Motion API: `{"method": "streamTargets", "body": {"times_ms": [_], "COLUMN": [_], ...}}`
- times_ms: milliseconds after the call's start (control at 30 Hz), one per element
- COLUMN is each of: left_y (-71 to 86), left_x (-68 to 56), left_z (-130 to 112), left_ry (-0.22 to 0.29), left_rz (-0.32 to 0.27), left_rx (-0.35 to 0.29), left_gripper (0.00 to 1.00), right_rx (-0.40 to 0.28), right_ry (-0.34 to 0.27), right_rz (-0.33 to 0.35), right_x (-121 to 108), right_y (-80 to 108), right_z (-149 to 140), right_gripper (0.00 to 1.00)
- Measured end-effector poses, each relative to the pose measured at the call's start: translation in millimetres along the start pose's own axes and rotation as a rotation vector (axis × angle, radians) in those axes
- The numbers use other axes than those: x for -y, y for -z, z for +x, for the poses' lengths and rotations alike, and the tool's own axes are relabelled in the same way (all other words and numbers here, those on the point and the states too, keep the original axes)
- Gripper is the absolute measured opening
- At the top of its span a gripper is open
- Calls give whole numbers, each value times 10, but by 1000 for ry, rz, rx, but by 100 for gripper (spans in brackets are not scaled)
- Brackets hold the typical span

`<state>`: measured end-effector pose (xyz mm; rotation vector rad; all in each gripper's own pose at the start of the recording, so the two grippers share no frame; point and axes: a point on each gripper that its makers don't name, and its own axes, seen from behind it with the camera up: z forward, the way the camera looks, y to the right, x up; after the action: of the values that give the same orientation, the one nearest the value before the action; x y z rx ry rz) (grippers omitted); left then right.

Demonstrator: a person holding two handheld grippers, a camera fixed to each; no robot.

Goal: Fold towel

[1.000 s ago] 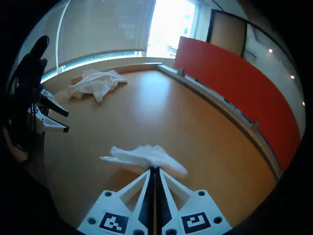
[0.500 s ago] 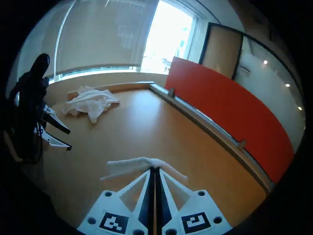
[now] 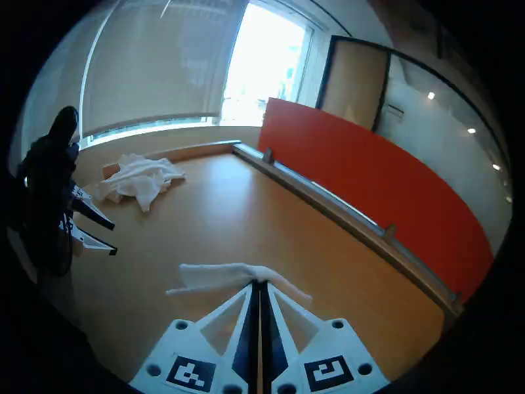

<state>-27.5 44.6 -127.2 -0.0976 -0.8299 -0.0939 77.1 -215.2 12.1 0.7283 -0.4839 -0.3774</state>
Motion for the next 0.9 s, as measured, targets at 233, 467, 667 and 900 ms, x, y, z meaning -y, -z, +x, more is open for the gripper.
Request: {"method": "streamTargets", "body": {"times_ms": [233,467,667,900], "left_y": [-28,-65,-97,-139], "left_x": [-37,-70,-130,-232], "left_z": [12,22,44,54], "left_ry": [-12,-23,-31,-35], "left_rz": [-2,2,3,1], "left_rx": [6,15,19,27], "left_gripper": [93,93,93,93], "right_rx": [17,40,63,83], "right_ry": [-8,-16,-22,-57], "right_rz": [-46,-82,-109,-142], "right_x": [-348,-670,-940,-1273], "right_y": [223,427,593,771], "right_z": [-151,-353,-560,-779], "right_gripper": [2,2,2,2]}}
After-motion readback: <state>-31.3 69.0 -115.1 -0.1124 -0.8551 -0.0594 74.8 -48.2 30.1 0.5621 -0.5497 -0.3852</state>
